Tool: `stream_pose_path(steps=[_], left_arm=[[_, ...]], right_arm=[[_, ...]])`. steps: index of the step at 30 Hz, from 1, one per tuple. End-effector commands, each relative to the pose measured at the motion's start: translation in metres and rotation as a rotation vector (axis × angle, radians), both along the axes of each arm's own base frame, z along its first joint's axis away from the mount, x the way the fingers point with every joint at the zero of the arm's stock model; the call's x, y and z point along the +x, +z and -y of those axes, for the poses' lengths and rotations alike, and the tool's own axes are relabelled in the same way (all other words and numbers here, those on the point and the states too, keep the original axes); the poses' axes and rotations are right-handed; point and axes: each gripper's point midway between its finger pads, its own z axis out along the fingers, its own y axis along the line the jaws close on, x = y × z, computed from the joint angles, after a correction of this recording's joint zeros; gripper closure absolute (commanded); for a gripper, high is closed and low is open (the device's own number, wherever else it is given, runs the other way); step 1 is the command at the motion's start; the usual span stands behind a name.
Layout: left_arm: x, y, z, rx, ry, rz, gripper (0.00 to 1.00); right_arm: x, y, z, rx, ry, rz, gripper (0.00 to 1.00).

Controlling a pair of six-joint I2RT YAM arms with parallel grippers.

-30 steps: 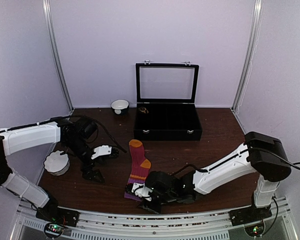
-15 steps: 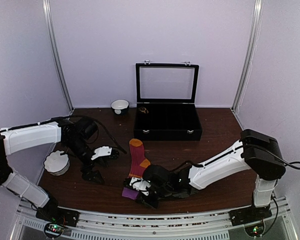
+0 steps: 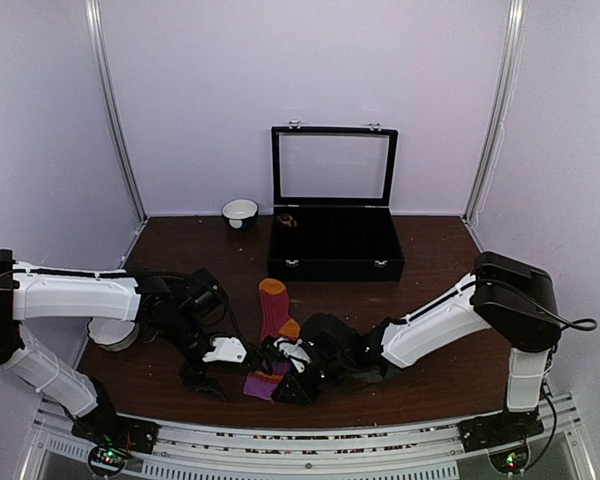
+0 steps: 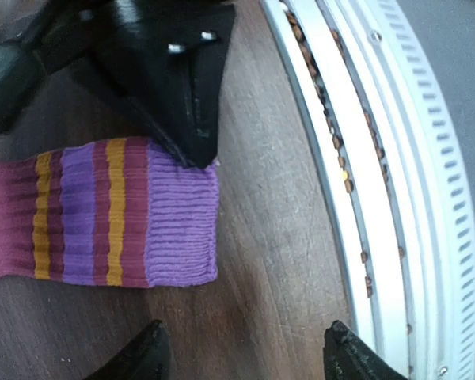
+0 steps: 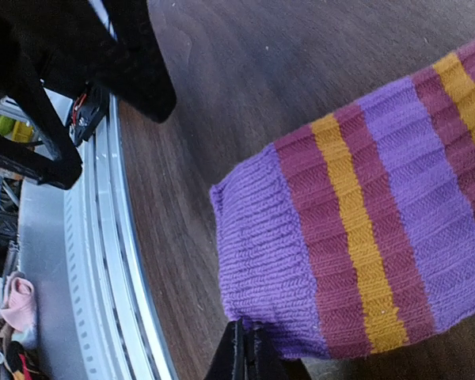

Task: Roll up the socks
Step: Roll the sock at the center of the board.

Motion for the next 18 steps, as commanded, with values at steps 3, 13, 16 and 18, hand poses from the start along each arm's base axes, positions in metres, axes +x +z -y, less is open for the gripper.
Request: stream_pose_path(steps=[3,13,16,18], left_arm=[[0.015,-0.009,0.021,-0.018,-0.056,0.134,0.41],[0.023,-0.034,0.037,0.105,-0.060,0.217,0.61],[0.027,-0.040,0.039,0.136,-0.057,0.233,0.65],[0.026,-0.043,0.038,0.148,-0.060,0.234,0.67]], right_arm=[[0.008,0.013,-0.006,0.155,-0.129,-0.225,0.97],[0.020,0.036,-0.004,0.293,-0.217,-0.338,0.99],[0.020,0.036,-0.003,0.299,-0.218,-0.341,0.99],[0.020,0.036,-0.002,0.298,-0.223,-0.342,0.99]])
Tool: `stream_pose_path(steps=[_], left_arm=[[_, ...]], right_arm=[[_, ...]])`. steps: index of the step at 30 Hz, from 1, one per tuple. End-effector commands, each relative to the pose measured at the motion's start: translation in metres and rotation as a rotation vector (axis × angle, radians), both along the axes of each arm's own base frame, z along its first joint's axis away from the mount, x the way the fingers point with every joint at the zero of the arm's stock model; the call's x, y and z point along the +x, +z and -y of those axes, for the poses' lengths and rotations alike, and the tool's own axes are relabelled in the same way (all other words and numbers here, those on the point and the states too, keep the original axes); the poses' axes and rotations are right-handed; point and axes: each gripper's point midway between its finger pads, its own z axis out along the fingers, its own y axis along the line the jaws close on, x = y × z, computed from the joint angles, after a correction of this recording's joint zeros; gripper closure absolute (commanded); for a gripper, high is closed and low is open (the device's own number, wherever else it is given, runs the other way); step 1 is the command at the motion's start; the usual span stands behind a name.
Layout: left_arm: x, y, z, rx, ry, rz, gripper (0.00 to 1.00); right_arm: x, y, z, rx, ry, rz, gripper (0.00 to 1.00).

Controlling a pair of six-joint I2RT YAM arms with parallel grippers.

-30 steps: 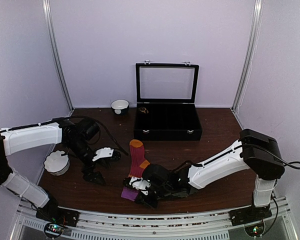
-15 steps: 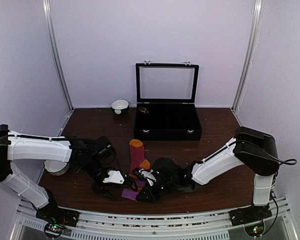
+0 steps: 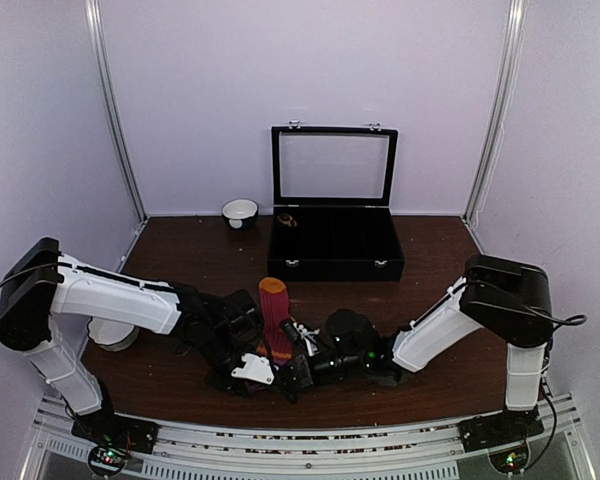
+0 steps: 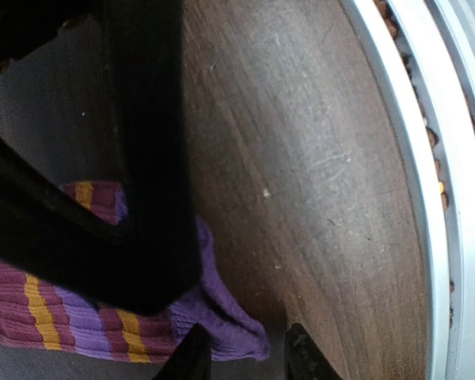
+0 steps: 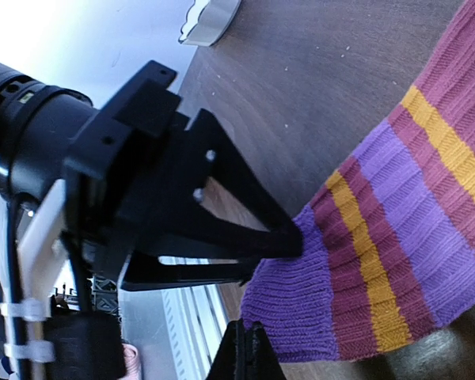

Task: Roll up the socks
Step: Roll the sock at the center of the board.

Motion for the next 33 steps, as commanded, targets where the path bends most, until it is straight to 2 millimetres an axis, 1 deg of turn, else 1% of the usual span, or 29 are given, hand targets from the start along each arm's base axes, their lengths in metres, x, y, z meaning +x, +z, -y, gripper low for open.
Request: stream_pose_path(steps=[1,3,6,10,11,13,15,16,17,18,19,23,24,25,26,29,30,31,32,33], left_arm=[[0.011,0.001,0.008,0.006,0.017,0.059,0.67],[0.010,-0.001,0.008,0.012,0.012,0.058,0.68],[0.012,-0.003,0.010,0.026,0.017,0.066,0.72],[0.011,-0.001,0.013,0.024,0.023,0.052,0.74],[0.011,-0.001,0.014,0.022,0.022,0.049,0.77],[0.011,-0.002,0.013,0.029,0.023,0.046,0.87],[0.010,-0.004,0.011,0.041,0.023,0.040,0.97],[0.008,-0.004,0.011,0.045,0.023,0.030,1.00],[0.007,-0.005,0.010,0.050,0.021,0.021,1.00],[0.005,-0.005,0.009,0.056,0.020,0.012,1.00],[0.004,-0.006,0.008,0.060,0.018,0.001,1.00],[0.000,-0.002,0.006,0.059,0.015,-0.051,1.00],[0.000,0.000,0.005,0.060,0.018,-0.068,1.00],[0.000,0.002,0.005,0.058,0.021,-0.088,1.00],[0.000,0.005,0.006,0.055,0.024,-0.110,1.00],[0.002,0.012,0.007,0.049,0.036,-0.182,1.00],[0.003,0.015,0.007,0.046,0.041,-0.208,1.00],[0.005,0.019,0.008,0.040,0.045,-0.231,1.00],[0.007,0.021,0.008,0.035,0.053,-0.254,1.00],[0.009,0.023,0.009,0.034,0.058,-0.273,1.00]], right_arm=[[0.000,0.003,0.002,0.033,-0.012,-0.018,0.99],[0.000,0.001,0.003,0.032,-0.013,-0.023,0.99],[0.000,0.000,0.005,0.033,-0.021,-0.028,0.99],[0.001,-0.002,0.007,0.031,-0.032,-0.030,0.99],[0.000,-0.003,0.007,0.029,-0.032,-0.030,0.99],[0.000,-0.005,0.009,0.019,-0.033,-0.028,0.99],[0.000,-0.008,0.013,-0.002,-0.039,-0.010,0.96],[0.001,-0.012,0.016,-0.025,-0.042,0.004,0.92],[0.001,-0.015,0.020,-0.052,-0.039,0.031,0.83],[0.000,-0.018,0.024,-0.080,-0.040,0.052,0.71],[0.001,-0.019,0.028,-0.104,-0.042,0.079,0.64],[0.003,-0.023,0.042,-0.183,-0.043,0.168,0.52],[0.003,-0.024,0.045,-0.204,-0.041,0.193,0.38],[0.004,-0.027,0.052,-0.240,-0.051,0.224,0.05],[0.003,-0.027,0.055,-0.255,-0.055,0.260,0.00],[0.004,-0.022,0.066,-0.314,-0.082,0.398,0.00],[0.006,-0.023,0.072,-0.360,-0.098,0.447,0.00],[0.004,-0.019,0.077,-0.403,-0.115,0.511,0.00],[0.007,-0.016,0.085,-0.453,-0.147,0.578,0.00],[0.013,-0.012,0.097,-0.518,-0.204,0.640,0.00]])
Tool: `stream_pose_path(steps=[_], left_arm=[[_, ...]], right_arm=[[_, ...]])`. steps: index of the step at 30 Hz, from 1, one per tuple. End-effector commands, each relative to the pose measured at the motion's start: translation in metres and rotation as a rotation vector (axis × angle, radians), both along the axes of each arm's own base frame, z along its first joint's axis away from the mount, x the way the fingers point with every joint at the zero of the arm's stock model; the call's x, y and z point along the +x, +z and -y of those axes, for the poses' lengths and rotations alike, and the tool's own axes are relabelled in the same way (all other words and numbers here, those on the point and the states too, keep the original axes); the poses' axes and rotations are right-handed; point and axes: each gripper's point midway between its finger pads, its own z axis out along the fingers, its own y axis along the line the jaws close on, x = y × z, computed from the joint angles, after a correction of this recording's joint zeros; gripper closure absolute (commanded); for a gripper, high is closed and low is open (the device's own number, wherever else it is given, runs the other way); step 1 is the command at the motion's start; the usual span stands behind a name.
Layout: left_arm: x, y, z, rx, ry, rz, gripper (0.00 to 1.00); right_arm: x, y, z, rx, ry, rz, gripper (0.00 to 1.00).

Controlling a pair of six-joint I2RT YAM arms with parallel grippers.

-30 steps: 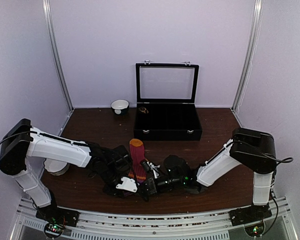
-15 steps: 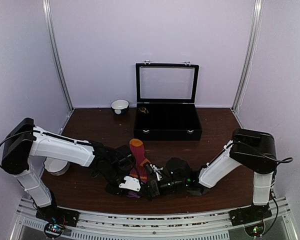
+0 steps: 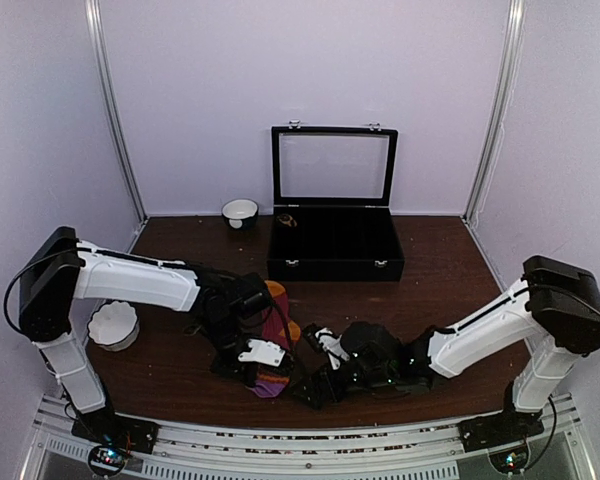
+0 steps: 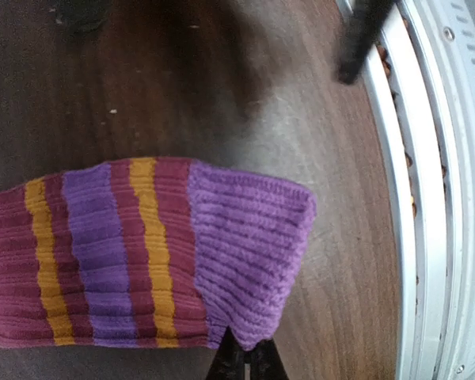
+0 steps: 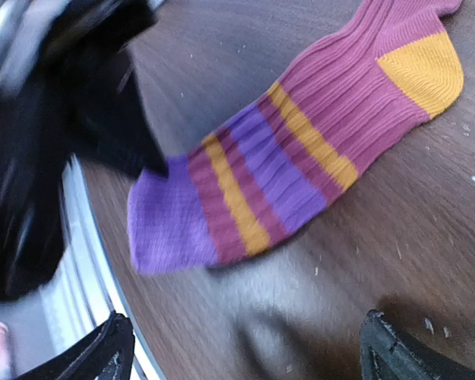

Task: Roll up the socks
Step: Roll the sock at the center of the board.

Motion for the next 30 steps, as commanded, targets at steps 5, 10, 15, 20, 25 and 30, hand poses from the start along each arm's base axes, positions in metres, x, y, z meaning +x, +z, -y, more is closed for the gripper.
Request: stream_pose_path(steps=[5,10,15,20,25,30], left_arm=[[0.009,0.010,0.004,0.000,0.028,-0.149,1.00],[0.007,0.010,0.006,0.021,0.020,-0.186,1.00],[0.009,0.015,0.010,0.019,0.008,-0.193,1.00],[0.008,0.017,0.012,0.027,-0.004,-0.212,1.00],[0.008,0.017,0.012,0.035,-0.012,-0.221,1.00],[0.010,0.016,0.012,0.043,-0.013,-0.219,1.00]], right_arm=[[0.033,0.024,0.094,-0.267,-0.416,0.436,0.00],[0.006,0.045,0.070,-0.147,-0.186,0.625,0.00],[-0.027,0.032,0.033,-0.293,0.122,0.865,0.09],[-0.025,0.032,0.003,-0.368,0.199,1.017,0.22],[-0.021,0.025,-0.020,-0.455,0.293,1.135,0.32],[-0.021,0.015,-0.035,-0.507,0.378,1.176,0.39]])
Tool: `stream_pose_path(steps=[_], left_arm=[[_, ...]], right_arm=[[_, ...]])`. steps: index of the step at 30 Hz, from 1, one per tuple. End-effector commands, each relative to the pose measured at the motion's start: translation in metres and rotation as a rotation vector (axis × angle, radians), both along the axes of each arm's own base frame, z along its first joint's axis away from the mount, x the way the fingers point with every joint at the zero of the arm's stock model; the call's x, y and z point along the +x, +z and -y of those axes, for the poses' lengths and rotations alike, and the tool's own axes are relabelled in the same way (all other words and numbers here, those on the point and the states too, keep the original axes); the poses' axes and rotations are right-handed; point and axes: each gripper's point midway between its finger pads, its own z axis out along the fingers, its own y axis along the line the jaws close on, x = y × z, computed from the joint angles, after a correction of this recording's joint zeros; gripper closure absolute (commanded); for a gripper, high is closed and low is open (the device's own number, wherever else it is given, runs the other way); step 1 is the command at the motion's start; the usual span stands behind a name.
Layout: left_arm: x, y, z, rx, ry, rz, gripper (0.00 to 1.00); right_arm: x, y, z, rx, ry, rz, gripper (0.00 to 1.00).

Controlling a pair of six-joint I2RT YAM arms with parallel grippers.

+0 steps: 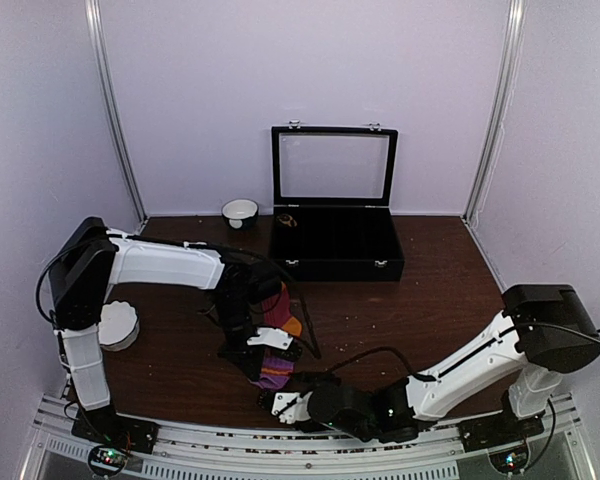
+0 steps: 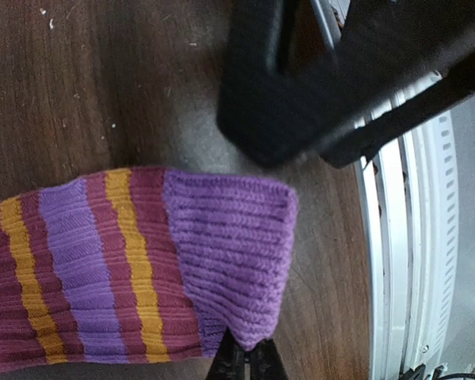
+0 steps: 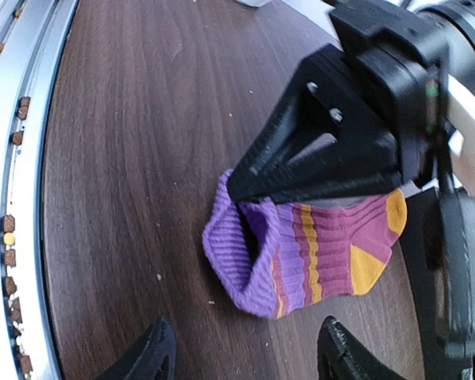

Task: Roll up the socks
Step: Roll the sock at the center of the board.

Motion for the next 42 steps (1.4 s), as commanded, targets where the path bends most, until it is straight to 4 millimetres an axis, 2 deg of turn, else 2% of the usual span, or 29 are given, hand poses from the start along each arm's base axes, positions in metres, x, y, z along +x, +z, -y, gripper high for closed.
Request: stream_pose_path(steps=[1,11,15,18,21,24,26,27,33,38,42], left_arm=[[-0.001,0.006,0.003,-0.011,-0.020,-0.019,1.00],[0.001,0.008,0.003,-0.008,-0.026,-0.013,1.00],[0.000,0.008,0.002,-0.005,-0.029,-0.013,0.97],[0.003,0.006,0.003,-0.005,-0.021,-0.003,0.86],[0.008,0.007,0.004,-0.013,-0.007,0.022,0.74],[0.016,0.014,0.001,-0.048,0.036,0.062,0.63],[0.020,0.020,-0.002,-0.076,0.065,0.085,0.42],[0.021,0.022,-0.004,-0.093,0.081,0.099,0.39],[0.010,0.035,-0.009,-0.194,0.104,0.121,0.36],[0.004,0.028,0.002,-0.220,0.101,0.139,0.38],[0.017,0.022,0.011,-0.231,0.151,0.207,0.42]], right_arm=[[0.005,-0.006,-0.010,-0.109,0.053,0.094,0.40],[0.021,-0.013,-0.020,-0.176,0.064,0.124,0.59],[0.024,-0.010,-0.026,-0.162,0.064,0.117,0.72],[0.024,-0.009,-0.031,-0.156,0.066,0.093,0.83],[0.022,-0.013,-0.032,-0.137,0.053,0.047,1.00],[0.020,-0.018,-0.028,-0.110,0.038,-0.021,1.00],[0.019,-0.022,-0.023,-0.086,0.019,-0.069,1.00],[0.018,-0.024,-0.021,-0.075,0.013,-0.095,1.00],[0.009,-0.042,-0.011,-0.007,-0.036,-0.265,1.00],[0.015,-0.045,-0.007,0.081,-0.129,-0.387,1.00],[0.018,-0.045,-0.004,0.167,-0.177,-0.488,1.00]])
